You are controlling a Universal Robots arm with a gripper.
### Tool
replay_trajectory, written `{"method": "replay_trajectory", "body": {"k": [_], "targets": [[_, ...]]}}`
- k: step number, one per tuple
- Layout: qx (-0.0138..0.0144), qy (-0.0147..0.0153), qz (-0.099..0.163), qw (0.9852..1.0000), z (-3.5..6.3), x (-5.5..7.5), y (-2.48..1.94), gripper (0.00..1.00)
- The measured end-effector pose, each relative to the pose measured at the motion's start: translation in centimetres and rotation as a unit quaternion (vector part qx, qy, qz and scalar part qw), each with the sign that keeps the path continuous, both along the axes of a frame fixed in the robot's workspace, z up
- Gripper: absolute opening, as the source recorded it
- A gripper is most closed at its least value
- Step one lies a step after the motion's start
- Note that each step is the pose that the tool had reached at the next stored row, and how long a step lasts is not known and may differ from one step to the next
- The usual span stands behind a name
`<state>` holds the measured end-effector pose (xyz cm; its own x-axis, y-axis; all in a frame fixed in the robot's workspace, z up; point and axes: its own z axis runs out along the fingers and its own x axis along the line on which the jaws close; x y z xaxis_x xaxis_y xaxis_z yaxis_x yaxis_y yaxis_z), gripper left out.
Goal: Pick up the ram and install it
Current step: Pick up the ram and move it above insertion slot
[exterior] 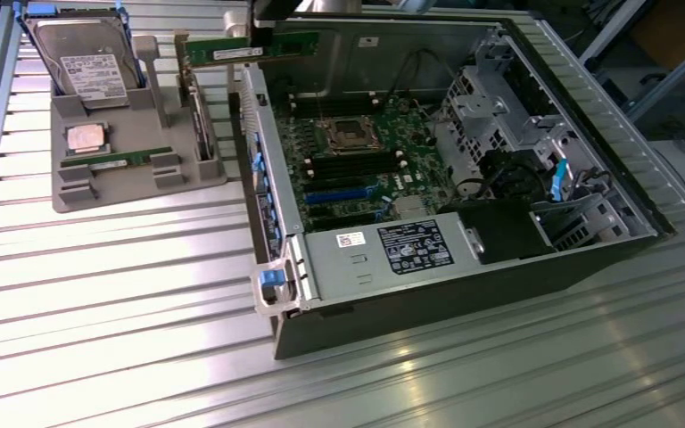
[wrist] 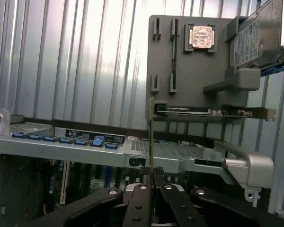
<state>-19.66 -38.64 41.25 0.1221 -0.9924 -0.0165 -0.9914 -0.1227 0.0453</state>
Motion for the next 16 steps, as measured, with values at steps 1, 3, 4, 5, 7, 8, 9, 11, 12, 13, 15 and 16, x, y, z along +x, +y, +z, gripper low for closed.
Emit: {"method": "replay_trajectory", "body": {"k": [1, 3, 4, 5, 7, 8, 9, 11, 12, 13, 15, 16], "targets": [[0.0, 0.0, 0.0, 1.0, 0.0, 0.1, 0.0, 0.12], [-0.0001, 0.0, 0.0, 1.0, 0.0, 0.5, 0.0, 0.12], [-0.0001, 0.0, 0.0, 1.0, 0.0, 0.7, 0.0, 0.12], [-0.0001, 0.0, 0.0, 1.0, 0.0, 1.0, 0.0, 0.12], [-0.0002, 0.0, 0.0, 1.0, 0.0, 1.2, 0.0, 0.12], [-0.0002, 0.0, 0.0, 1.0, 0.0, 1.4, 0.0, 0.12], [-0.0002, 0.0, 0.0, 1.0, 0.0, 1.6, 0.0, 0.12], [-0.0002, 0.0, 0.0, 1.0, 0.0, 2.0, 0.0, 0.12], [-0.0002, 0.0, 0.0, 1.0, 0.0, 2.2, 0.0, 0.12], [-0.0002, 0.0, 0.0, 1.0, 0.0, 2.3, 0.0, 0.12], [-0.0002, 0.0, 0.0, 1.0, 0.0, 2.7, 0.0, 0.12], [-0.0002, 0.0, 0.0, 1.0, 0.0, 2.8, 0.0, 0.12]]}}
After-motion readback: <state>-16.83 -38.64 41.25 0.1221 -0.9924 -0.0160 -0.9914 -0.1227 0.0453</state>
